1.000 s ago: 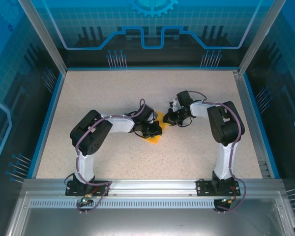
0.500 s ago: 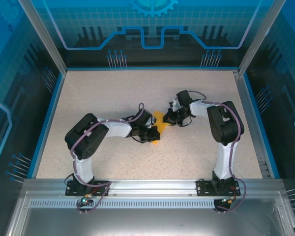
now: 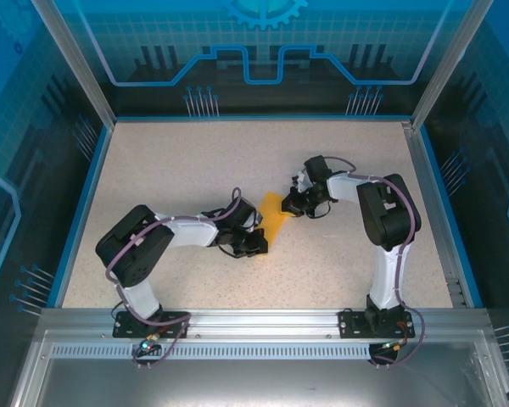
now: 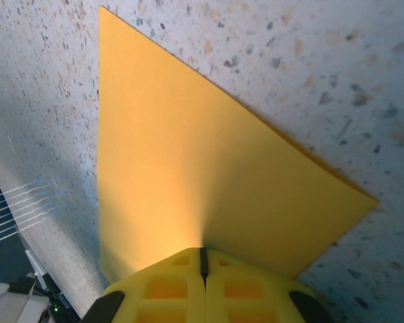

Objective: Fold a paper plane with a square sheet of paper (pick it up from the middle)
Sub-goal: First fold in half a square sheet of paper at the center of the table, then rotate the square sheet of paper at the center of the table.

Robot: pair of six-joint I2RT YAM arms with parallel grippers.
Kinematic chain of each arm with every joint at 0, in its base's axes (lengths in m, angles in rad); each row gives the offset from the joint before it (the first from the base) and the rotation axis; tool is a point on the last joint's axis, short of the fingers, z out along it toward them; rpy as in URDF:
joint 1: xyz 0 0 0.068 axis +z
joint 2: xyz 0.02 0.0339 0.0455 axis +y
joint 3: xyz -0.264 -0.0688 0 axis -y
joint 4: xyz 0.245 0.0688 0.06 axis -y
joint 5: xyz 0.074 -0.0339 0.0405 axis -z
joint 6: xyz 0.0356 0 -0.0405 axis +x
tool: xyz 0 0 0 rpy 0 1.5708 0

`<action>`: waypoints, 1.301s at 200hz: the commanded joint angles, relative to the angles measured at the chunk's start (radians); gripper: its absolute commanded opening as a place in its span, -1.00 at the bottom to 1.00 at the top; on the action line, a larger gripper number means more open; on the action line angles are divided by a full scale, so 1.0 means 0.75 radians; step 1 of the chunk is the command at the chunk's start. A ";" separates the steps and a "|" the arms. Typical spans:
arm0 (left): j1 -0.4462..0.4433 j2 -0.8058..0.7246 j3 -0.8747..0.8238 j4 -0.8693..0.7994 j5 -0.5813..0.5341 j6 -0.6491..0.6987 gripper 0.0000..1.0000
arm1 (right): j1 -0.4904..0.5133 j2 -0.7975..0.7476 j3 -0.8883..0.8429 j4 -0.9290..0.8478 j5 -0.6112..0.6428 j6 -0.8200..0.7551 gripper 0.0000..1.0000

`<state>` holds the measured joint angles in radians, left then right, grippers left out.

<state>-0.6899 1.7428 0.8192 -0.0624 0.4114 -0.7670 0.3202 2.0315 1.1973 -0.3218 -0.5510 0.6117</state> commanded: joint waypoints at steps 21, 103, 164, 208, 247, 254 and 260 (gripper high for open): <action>0.032 -0.184 0.093 -0.268 -0.086 0.068 -0.79 | 0.016 0.045 0.028 -0.148 0.192 -0.055 -1.00; 0.282 -0.351 0.104 -0.375 -0.403 0.013 0.46 | 0.138 -0.197 0.110 -0.248 0.443 -0.029 -0.38; 0.328 -0.385 0.129 -0.472 -0.687 0.033 0.97 | 0.267 -0.075 0.266 -0.397 0.733 0.023 0.10; 0.353 -0.395 0.102 -0.482 -0.624 0.019 0.97 | 0.316 0.035 0.353 -0.445 0.743 0.006 0.12; 0.358 -0.396 0.063 -0.446 -0.511 -0.002 0.97 | 0.346 0.137 0.404 -0.378 0.498 -0.223 0.05; 0.357 -0.390 0.058 -0.443 -0.494 -0.004 0.97 | 0.348 0.148 0.405 -0.355 0.427 -0.273 0.03; 0.358 -0.384 0.057 -0.439 -0.474 -0.006 0.97 | 0.350 0.150 0.406 -0.345 0.379 -0.313 0.02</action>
<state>-0.4282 1.4742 0.8818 -0.3882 -0.0151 -0.7601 0.5499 2.0888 1.4857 -0.6083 -0.0814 0.5278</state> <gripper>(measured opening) 0.985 0.521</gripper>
